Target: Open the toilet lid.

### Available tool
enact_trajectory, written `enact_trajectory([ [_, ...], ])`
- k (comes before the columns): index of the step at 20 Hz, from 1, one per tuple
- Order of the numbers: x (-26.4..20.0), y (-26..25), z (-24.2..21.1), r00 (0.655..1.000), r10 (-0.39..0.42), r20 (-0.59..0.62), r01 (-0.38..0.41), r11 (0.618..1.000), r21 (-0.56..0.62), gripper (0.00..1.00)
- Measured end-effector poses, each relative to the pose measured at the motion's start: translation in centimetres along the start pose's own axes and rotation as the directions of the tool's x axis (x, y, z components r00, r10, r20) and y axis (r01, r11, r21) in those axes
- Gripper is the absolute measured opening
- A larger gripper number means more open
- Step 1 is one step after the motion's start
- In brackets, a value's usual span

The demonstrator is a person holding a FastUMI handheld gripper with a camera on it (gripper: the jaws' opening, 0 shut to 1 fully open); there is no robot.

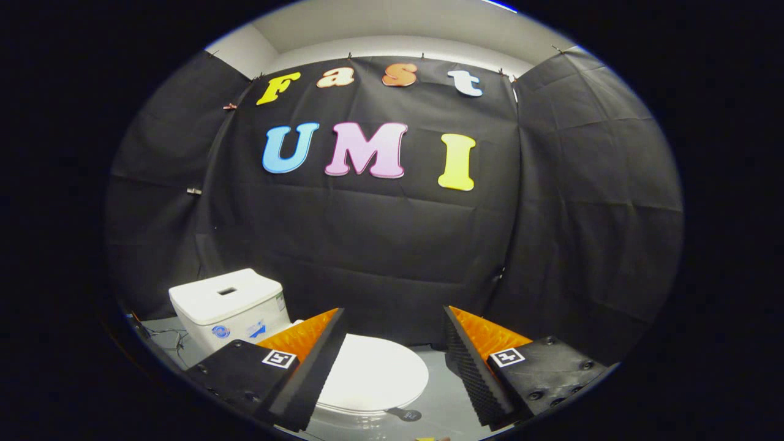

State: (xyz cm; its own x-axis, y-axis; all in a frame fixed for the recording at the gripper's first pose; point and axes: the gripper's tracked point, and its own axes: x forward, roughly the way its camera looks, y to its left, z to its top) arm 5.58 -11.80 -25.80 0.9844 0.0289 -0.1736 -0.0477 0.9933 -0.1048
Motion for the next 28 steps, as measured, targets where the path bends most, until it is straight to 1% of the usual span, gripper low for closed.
enact_trajectory([
  [2, 0.7, -0.5, -2.9, 0.999, 0.005, -0.053, -0.005, 1.0, -0.001, 0.99],
  [6, 1.6, -2.3, -8.7, 0.988, 0.019, -0.153, -0.011, 0.998, 0.056, 0.99],
  [8, 2.2, -3.7, -12.1, 0.974, 0.025, -0.225, -0.003, 0.995, 0.097, 0.99],
  [10, 2.8, -4.7, -15.1, 0.956, 0.037, -0.289, 0.012, 0.986, 0.167, 0.99],
  [13, 3.4, -6.5, -20.2, 0.918, 0.067, -0.392, 0.047, 0.96, 0.274, 0.99],
  [15, 3.4, -6.9, -23.3, 0.889, 0.111, -0.444, 0.063, 0.932, 0.357, 0.99],
  [18, 3.3, -8.3, -27.9, 0.837, 0.166, -0.522, 0.092, 0.897, 0.433, 0.99],
  [20, 3.3, -8.6, -30.8, 0.797, 0.222, -0.562, 0.097, 0.871, 0.482, 0.99],
  [21, 3.4, -8.4, -31.7, 0.781, 0.263, -0.567, 0.096, 0.846, 0.524, 0.99],
  [23, 3.7, -7.9, -33.0, 0.759, 0.338, -0.557, 0.112, 0.774, 0.623, 0.99],
  [24, 3.8, -8.0, -33.8, 0.752, 0.359, -0.553, 0.136, 0.736, 0.663, 0.99],
  [26, 4.4, -8.2, -35.3, 0.746, 0.386, -0.542, 0.198, 0.65, 0.734, 0.99],
  [28, 4.5, -7.8, -36.2, 0.743, 0.42, -0.521, 0.247, 0.552, 0.797, 0.99],
])
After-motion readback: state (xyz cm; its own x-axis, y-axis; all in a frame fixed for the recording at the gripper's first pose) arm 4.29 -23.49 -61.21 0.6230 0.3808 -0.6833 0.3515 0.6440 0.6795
